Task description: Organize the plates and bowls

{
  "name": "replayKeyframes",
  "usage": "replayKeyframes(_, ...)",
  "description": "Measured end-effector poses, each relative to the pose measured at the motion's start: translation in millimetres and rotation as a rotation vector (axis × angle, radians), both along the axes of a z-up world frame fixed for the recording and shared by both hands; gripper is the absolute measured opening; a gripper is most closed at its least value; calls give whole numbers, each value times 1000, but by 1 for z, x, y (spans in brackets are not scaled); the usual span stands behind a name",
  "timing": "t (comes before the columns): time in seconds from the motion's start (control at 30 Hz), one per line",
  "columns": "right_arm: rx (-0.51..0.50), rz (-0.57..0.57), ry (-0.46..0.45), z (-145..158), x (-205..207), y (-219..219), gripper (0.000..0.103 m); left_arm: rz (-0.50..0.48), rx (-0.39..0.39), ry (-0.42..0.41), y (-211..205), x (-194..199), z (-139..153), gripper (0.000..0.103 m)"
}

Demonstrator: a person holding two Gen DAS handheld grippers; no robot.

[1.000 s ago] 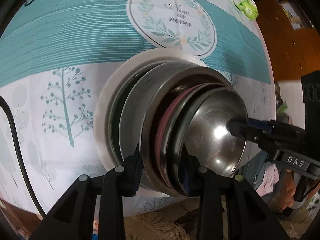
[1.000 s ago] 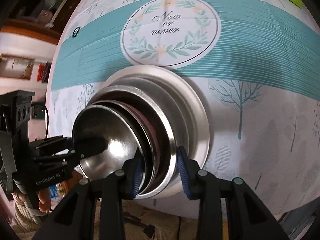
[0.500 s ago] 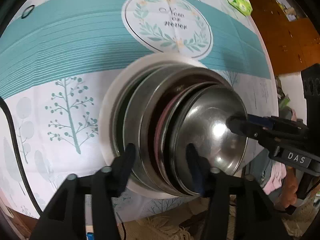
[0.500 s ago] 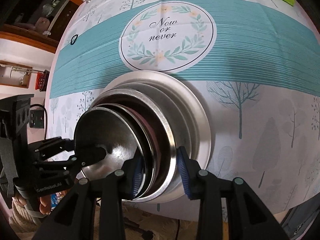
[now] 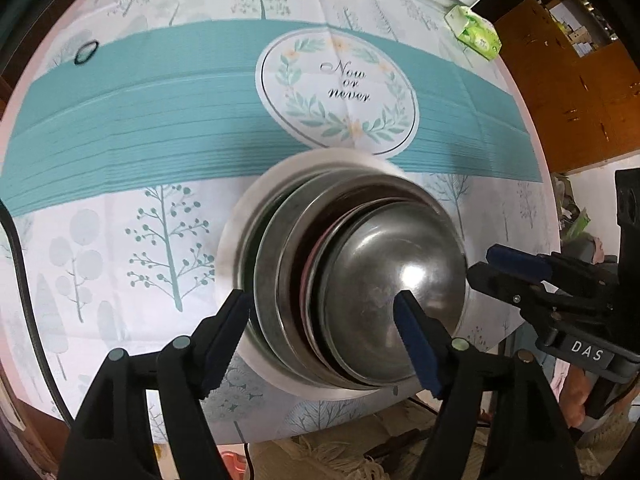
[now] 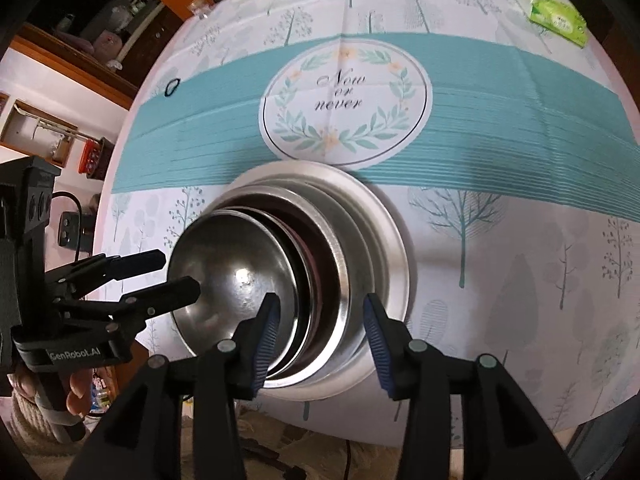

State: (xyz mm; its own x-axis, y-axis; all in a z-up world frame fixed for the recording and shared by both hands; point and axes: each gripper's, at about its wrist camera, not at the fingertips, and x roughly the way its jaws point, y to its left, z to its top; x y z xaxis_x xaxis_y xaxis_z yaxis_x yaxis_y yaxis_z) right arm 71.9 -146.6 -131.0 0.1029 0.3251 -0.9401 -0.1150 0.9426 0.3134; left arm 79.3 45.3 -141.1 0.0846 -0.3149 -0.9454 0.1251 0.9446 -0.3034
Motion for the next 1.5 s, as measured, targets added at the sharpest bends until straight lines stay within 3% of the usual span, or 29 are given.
replayKeyframes(0.1,-20,-24,-60,11,-5,-4,43,6,11,-35,-1,-7,17,83)
replayKeyframes(0.6,-99,-93,-277,65,-36,-11,44,32,100,-243,-27,-43,89,83)
replayKeyframes(0.7,-105,-110,-320,77,-42,-12,50,47,136,-292,-31,-49,101,86)
replayKeyframes(0.77,-107,-126,-357,87,-46,-14,52,60,162,-323,-33,-51,107,90)
replayKeyframes(1.33,-144,-173,-537,135,-79,-24,52,179,252,-499,-46,-80,148,90)
replayKeyframes(1.5,-146,-182,-554,140,-84,-26,63,200,261,-516,-44,-85,153,90)
